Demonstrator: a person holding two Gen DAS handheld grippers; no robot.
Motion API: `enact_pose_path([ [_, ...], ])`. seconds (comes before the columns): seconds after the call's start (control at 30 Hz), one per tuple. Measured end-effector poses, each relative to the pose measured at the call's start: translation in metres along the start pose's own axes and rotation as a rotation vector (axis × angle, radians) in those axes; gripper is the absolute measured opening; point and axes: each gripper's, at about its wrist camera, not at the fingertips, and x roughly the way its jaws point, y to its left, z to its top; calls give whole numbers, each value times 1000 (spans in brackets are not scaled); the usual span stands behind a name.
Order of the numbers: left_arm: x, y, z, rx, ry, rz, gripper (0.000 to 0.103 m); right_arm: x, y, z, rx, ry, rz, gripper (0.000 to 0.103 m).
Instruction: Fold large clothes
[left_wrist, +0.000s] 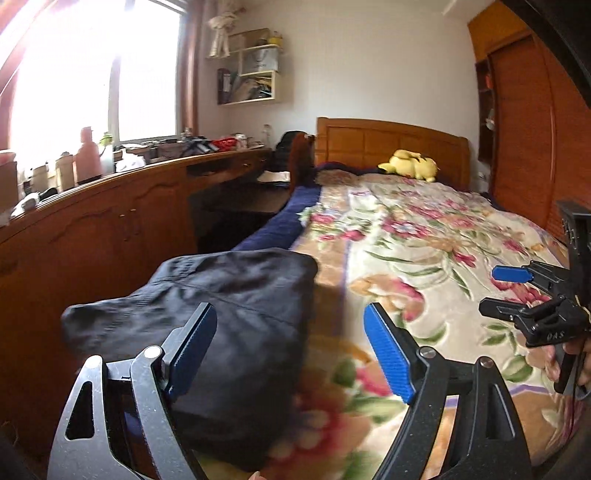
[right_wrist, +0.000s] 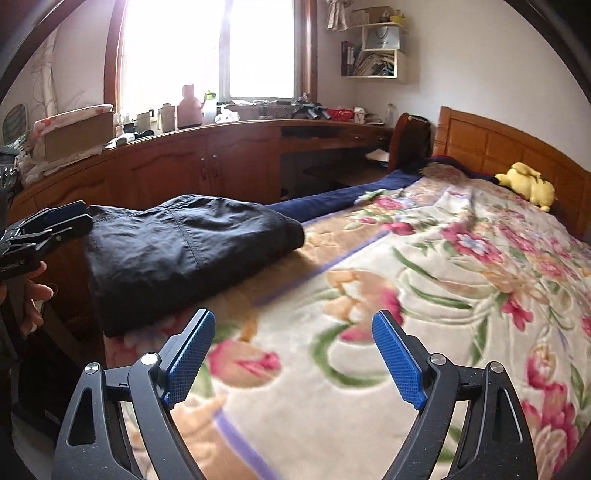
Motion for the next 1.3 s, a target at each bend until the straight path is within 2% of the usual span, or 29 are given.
enact_pose_path([
  [0.2,7,-59,-3,38,26,-83,82,-24,-14,-23,57,-12,-35,88],
  [0.7,24,-204,-2,111,38,-272,82,-92,-85,-82,234,-32,-252,88],
  [1.03,28,-276,5,124,16,-340,82,-146,-108,-96,262,-116,-392,88],
  [1.3,28,-314,17,117,-49,-363,82,-176,-109,-109,269,-190,-496,88],
])
